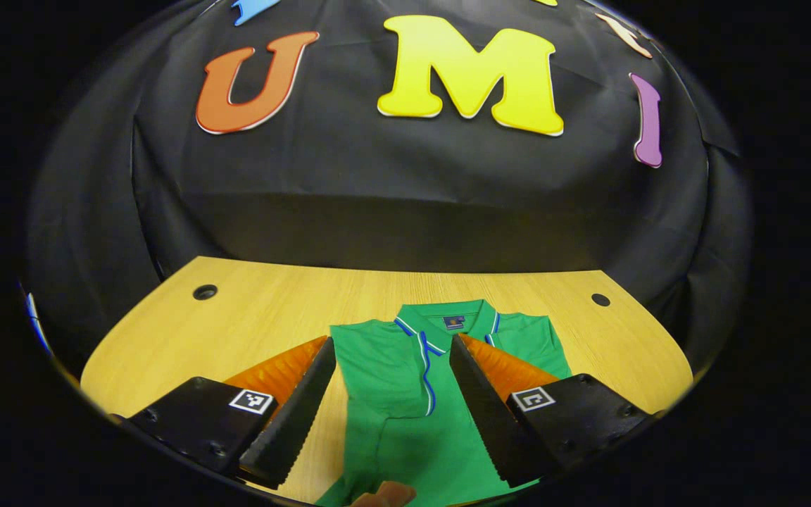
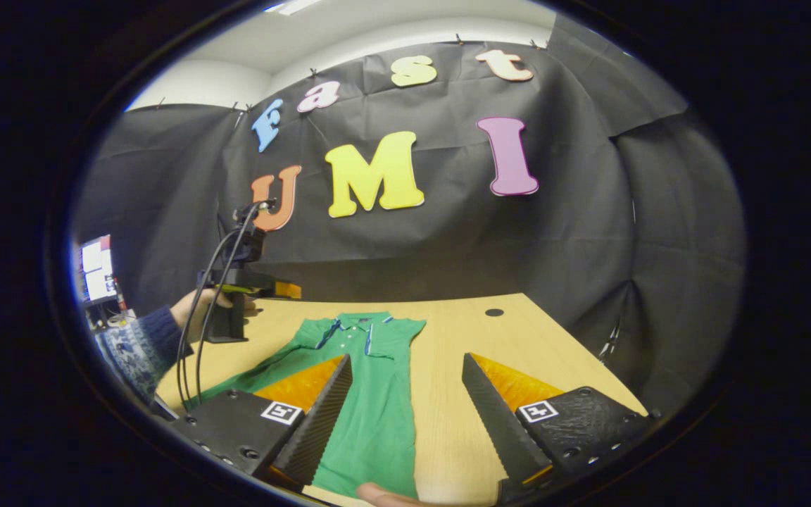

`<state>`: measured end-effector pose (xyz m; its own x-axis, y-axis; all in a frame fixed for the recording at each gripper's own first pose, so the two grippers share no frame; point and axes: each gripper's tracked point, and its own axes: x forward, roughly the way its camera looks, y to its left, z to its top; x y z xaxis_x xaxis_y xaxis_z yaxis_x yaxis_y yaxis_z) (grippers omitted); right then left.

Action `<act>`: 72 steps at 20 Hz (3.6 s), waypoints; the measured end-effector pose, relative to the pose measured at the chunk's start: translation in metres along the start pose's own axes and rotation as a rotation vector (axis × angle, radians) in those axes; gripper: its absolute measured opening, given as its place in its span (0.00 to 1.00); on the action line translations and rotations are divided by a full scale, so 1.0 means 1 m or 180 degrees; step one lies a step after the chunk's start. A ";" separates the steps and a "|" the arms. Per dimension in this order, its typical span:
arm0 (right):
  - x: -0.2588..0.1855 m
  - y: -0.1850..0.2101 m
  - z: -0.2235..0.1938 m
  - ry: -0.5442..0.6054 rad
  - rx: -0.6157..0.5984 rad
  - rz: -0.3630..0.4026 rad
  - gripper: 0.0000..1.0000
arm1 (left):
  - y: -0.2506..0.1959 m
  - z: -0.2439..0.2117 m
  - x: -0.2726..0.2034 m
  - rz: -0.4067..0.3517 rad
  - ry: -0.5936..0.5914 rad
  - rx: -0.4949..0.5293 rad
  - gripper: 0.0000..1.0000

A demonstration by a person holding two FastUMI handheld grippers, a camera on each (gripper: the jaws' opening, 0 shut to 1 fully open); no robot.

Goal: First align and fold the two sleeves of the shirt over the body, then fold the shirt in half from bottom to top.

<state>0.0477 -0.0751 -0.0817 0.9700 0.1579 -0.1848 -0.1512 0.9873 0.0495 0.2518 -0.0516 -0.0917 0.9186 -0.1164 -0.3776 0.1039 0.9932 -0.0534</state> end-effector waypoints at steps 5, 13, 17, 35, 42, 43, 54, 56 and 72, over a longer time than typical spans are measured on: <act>-0.026 0.009 0.000 -0.0066 -0.0167 -0.0069 0.95 | 0.014 -0.004 -0.091 -0.0049 -0.0309 0.0056 1.00; -0.045 0.009 -0.049 0.0118 -0.0190 -0.0131 0.95 | 0.058 -0.095 -0.204 0.0060 -0.0367 0.0119 1.00; -0.037 0.010 -0.094 0.0323 -0.0218 -0.0184 0.96 | 0.084 -0.152 -0.226 0.0231 -0.0277 0.0044 1.00; -0.029 0.015 -0.203 0.0894 -0.0135 -0.0188 0.93 | 0.062 -0.252 -0.226 0.0099 0.0101 0.0124 1.00; -0.012 0.038 -0.203 0.1063 -0.0103 0.0011 0.05 | 0.057 -0.248 -0.218 0.0234 0.0142 0.0020 0.11; -0.016 0.038 -0.197 0.1078 -0.0085 0.0018 0.01 | 0.052 -0.246 -0.217 0.0192 0.0131 -0.0007 0.08; -0.024 0.041 -0.129 0.0698 -0.0279 0.0005 0.00 | 0.040 -0.168 -0.240 0.0086 -0.0312 0.0130 0.06; -0.017 0.041 -0.110 0.0632 -0.0244 0.0025 0.00 | 0.039 -0.145 -0.244 0.0073 -0.0432 0.0141 0.06; 0.198 0.022 0.056 0.0191 0.0041 0.0057 0.00 | 0.033 0.034 -0.082 0.0022 -0.0895 0.0096 0.06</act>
<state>0.2471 -0.0235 -0.0619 0.9540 0.1768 -0.2422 -0.1657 0.9840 0.0659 0.1923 -0.0091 -0.0314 0.9886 -0.1064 -0.1065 0.1046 0.9943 -0.0226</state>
